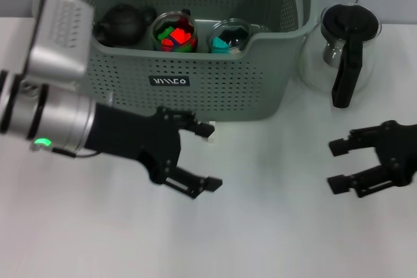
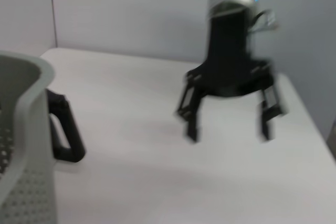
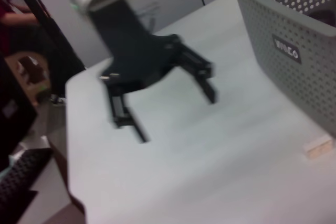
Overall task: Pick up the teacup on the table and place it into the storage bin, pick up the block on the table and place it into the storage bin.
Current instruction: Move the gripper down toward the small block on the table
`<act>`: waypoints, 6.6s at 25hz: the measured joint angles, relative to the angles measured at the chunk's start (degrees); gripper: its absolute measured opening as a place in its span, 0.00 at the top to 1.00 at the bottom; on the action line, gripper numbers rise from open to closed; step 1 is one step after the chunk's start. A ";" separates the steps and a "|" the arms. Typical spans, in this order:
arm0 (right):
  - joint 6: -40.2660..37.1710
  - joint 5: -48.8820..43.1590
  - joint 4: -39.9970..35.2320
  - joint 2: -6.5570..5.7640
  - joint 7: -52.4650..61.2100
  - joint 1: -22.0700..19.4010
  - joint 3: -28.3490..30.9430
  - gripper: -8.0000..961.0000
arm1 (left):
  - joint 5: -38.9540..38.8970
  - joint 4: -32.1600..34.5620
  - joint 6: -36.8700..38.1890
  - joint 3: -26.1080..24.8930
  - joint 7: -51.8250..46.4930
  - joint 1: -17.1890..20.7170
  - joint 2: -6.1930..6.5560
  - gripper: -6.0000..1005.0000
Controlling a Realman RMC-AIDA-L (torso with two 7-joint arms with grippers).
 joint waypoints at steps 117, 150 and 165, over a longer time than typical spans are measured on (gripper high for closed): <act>-4.14 -1.41 0.62 0.00 3.94 0.18 8.02 0.03 | 9.87 -15.95 -40.14 25.08 -10.26 -9.21 -1.23 0.04; -4.48 -1.42 0.63 -0.17 3.18 -0.02 8.21 0.03 | 11.91 -11.65 -29.66 24.75 -13.00 -8.35 -0.97 0.04; -4.54 -1.41 0.62 -0.17 2.45 -0.10 7.86 0.03 | 12.06 -4.47 -24.56 23.74 -12.39 -6.16 -0.96 0.04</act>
